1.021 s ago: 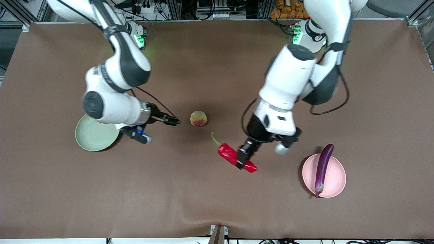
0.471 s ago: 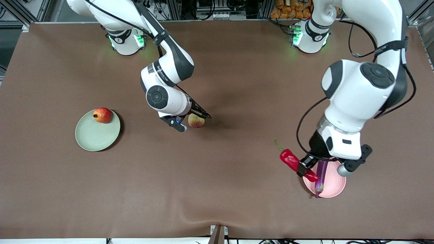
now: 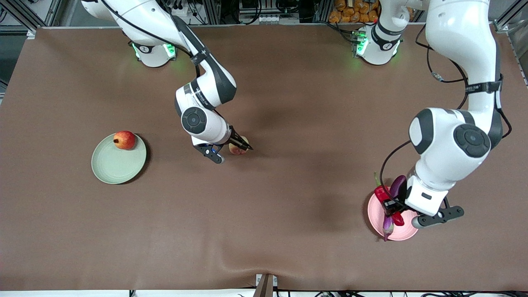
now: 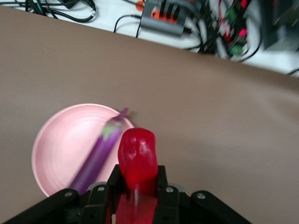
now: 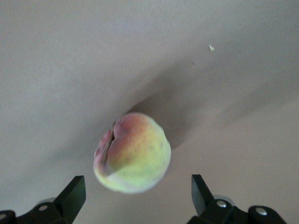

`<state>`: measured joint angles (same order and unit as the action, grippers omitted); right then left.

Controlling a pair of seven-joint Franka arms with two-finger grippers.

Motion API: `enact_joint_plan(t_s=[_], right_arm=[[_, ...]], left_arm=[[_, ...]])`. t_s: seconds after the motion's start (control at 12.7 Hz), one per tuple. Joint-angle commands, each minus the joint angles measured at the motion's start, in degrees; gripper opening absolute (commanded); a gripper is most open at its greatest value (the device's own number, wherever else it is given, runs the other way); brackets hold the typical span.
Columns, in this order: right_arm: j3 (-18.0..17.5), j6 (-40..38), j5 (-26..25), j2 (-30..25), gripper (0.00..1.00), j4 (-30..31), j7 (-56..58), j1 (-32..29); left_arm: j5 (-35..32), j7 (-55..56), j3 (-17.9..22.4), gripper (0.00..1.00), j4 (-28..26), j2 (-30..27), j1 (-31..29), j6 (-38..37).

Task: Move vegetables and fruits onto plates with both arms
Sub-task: 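Carry the chili with the left gripper while the right gripper grasps the peach, then place the chili with the left gripper while the right gripper carries the peach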

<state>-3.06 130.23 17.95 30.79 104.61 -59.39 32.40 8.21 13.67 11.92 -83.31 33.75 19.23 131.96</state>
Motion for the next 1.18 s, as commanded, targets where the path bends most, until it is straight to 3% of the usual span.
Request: enact_joint_plan(t_s=[0.0,0.24,0.31,0.39,0.47,0.63,0.79,1.1], right_arm=[[0.68,4.23,-1.25,2.69,1.0,-0.28,-3.1,1.43],[0.59,4.94,-1.25,3.4,1.0,-0.37,-3.19,1.61],[0.59,4.94,-1.34,3.48,0.66,-0.46,-3.19,1.7],[0.59,4.6,-1.34,3.31,0.14,-0.63,-3.1,1.79],[0.59,4.24,-1.34,3.14,0.0,-0.89,-2.93,1.27],[0.77,3.2,-1.34,2.78,0.0,-2.38,-1.62,0.04],[0.95,-4.59,-1.78,2.52,0.0,-6.5,2.32,-3.03],[1.83,-18.15,-4.49,-1.43,0.0,-8.72,25.93,-17.51]], left_arm=[[-6.51,-7.59,-0.49,0.0,1.13,3.85,-1.39,0.57],[-12.68,-10.75,-0.58,0.0,1.22,7.37,-4.02,6.09],[-13.39,-12.77,-0.58,0.0,1.22,7.99,-5.25,6.89],[-13.49,-14.97,-0.58,0.0,1.22,8.52,-6.13,8.38],[-13.49,-17.16,-0.67,0.0,1.22,9.13,-6.83,9.35],[-13.4,-20.33,-0.67,0.0,1.3,10.71,-7.63,12.33],[-13.05,-23.77,-1.28,0.0,1.3,12.47,-8.42,16.29],[-12.87,-23.69,-2.25,0.0,1.22,13.53,-8.33,17.01]])
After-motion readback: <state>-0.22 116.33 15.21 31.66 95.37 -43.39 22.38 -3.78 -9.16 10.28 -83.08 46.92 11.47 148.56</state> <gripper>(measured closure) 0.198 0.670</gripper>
